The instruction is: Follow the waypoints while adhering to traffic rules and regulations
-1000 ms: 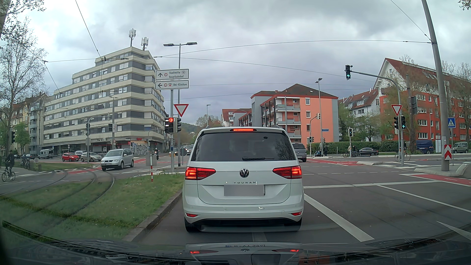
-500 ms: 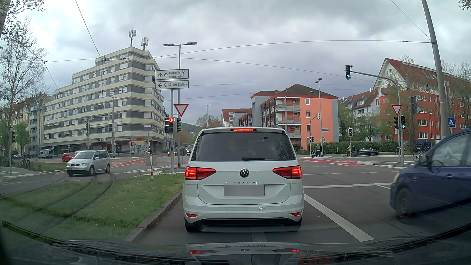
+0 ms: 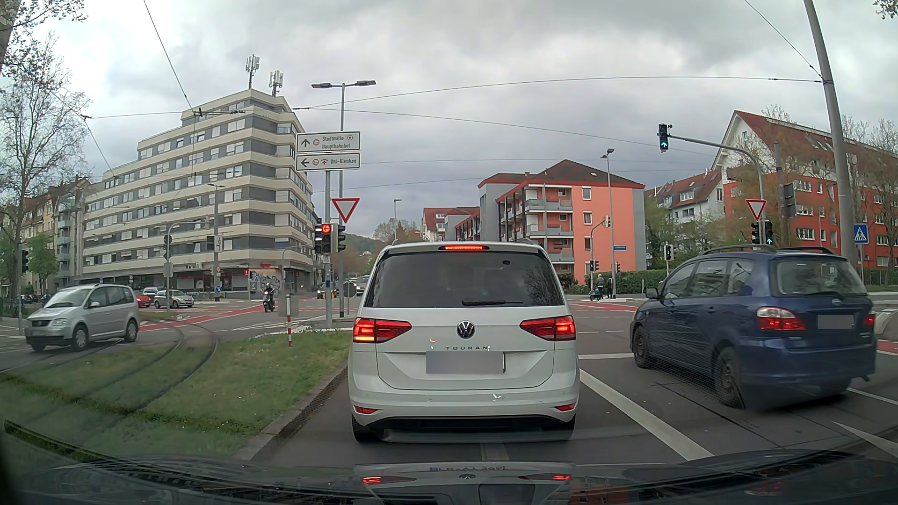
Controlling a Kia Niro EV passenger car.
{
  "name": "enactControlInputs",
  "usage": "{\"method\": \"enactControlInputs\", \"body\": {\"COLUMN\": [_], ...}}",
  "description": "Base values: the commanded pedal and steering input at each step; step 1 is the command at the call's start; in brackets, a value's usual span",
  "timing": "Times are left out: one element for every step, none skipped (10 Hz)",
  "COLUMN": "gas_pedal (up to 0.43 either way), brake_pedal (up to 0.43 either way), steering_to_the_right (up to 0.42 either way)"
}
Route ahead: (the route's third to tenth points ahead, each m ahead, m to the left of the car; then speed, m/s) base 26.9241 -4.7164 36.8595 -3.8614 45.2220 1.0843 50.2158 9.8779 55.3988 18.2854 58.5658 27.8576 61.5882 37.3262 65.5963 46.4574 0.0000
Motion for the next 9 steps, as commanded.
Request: {"method": "enactControlInputs", "body": {"gas_pedal": [0.000, 0.000, 0.000, 0.000, 0.000, 0.000, 0.000, 0.000, 0.000], "brake_pedal": [0.244, 0.244, 0.238, 0.238, 0.244, 0.244, 0.244, 0.244, 0.244], "steering_to_the_right": [-0.026, -0.026, -0.025, -0.026, -0.026, -0.025, -0.025, -0.025, -0.025]}}
